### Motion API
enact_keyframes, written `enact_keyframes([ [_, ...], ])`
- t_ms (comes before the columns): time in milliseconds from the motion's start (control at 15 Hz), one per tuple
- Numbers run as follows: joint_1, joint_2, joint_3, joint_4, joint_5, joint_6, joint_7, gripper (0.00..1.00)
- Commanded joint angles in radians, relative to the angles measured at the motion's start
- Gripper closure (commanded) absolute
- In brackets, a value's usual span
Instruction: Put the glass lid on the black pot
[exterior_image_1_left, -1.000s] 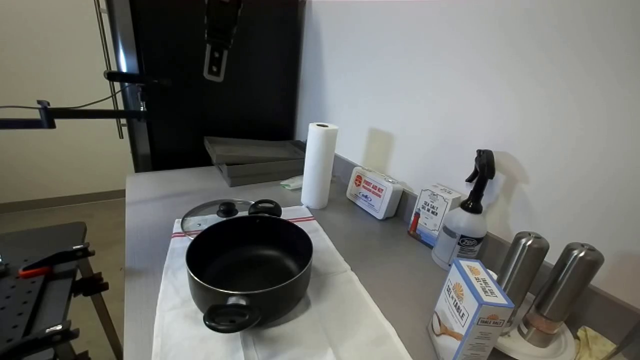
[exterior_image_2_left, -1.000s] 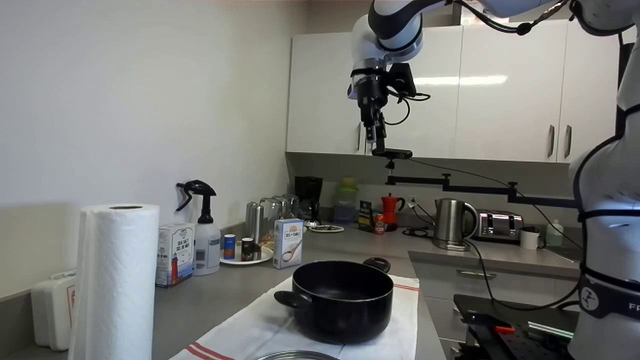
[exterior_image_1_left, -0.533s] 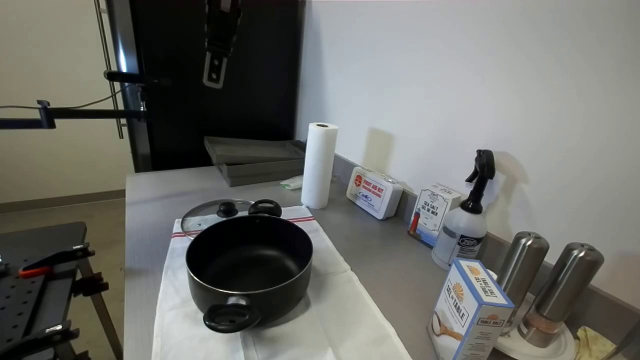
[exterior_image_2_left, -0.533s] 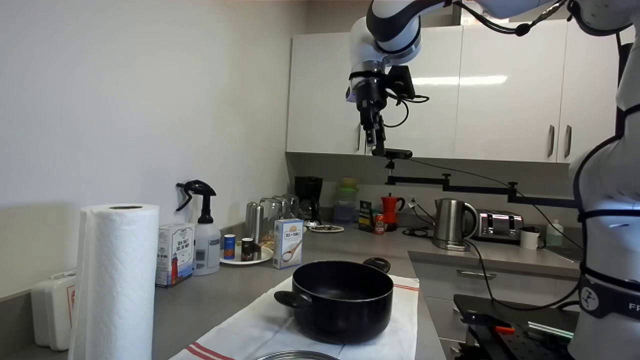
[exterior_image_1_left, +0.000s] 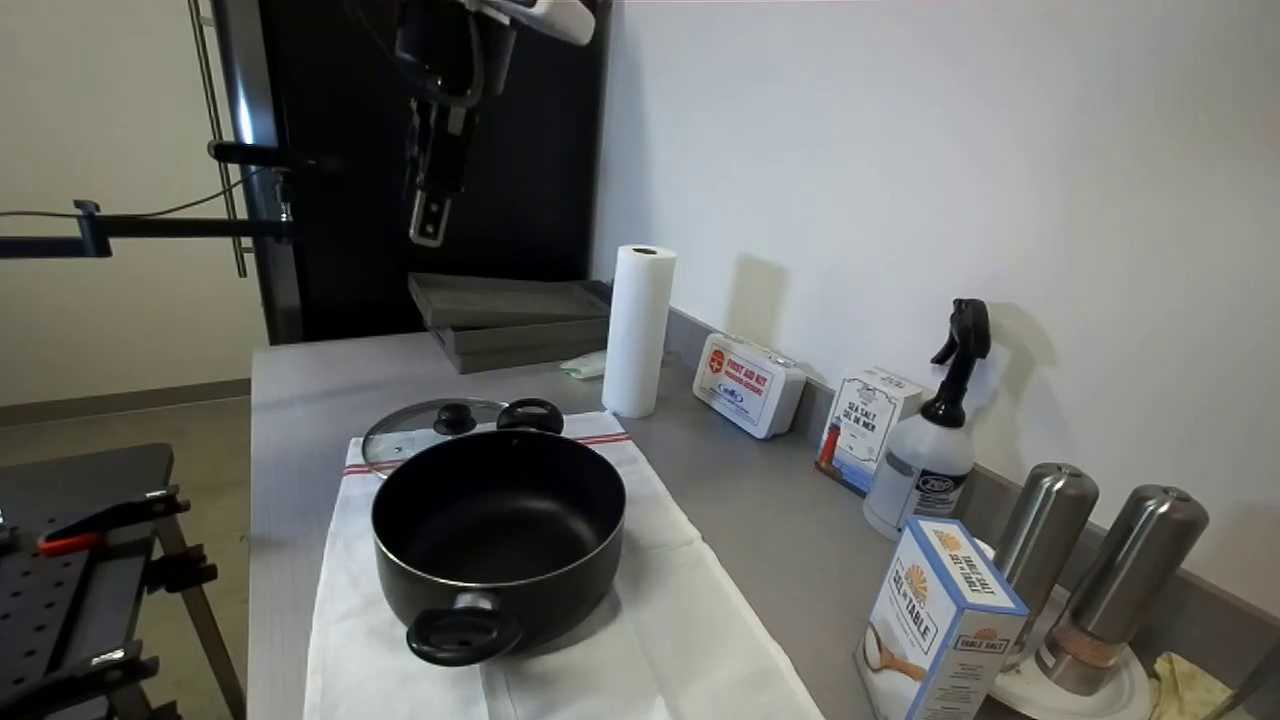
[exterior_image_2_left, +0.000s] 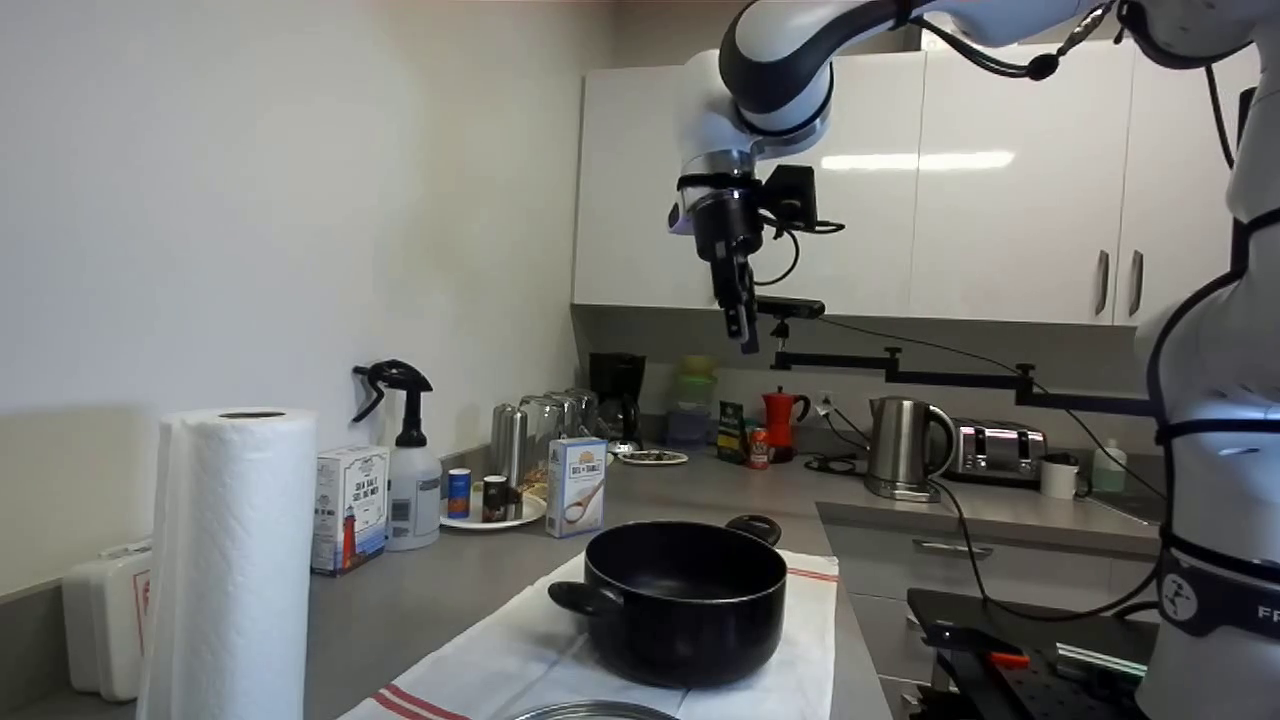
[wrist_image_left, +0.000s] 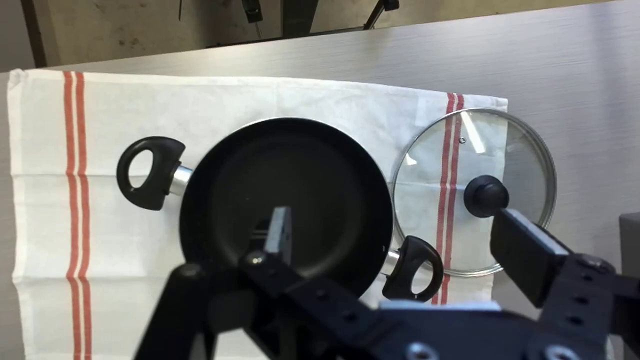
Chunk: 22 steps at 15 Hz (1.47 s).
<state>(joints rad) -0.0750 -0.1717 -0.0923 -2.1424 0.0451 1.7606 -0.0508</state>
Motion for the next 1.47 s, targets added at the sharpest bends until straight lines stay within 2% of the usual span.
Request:
enact_keyframes([
  [0,0.039,0.005,0.063,-0.065,-0.053,0.109,0.057,0.00],
  [267,0.086,0.055,0.129,-0.094,-0.108,0.204,0.107,0.00],
  [600,0.134,0.152,0.173,-0.079,-0.122,0.309,0.107,0.00],
  [1067,0.171,0.269,0.198,-0.073,-0.074,0.510,0.052,0.00],
  [1400,0.180,0.357,0.216,-0.074,-0.020,0.609,-0.001,0.00],
])
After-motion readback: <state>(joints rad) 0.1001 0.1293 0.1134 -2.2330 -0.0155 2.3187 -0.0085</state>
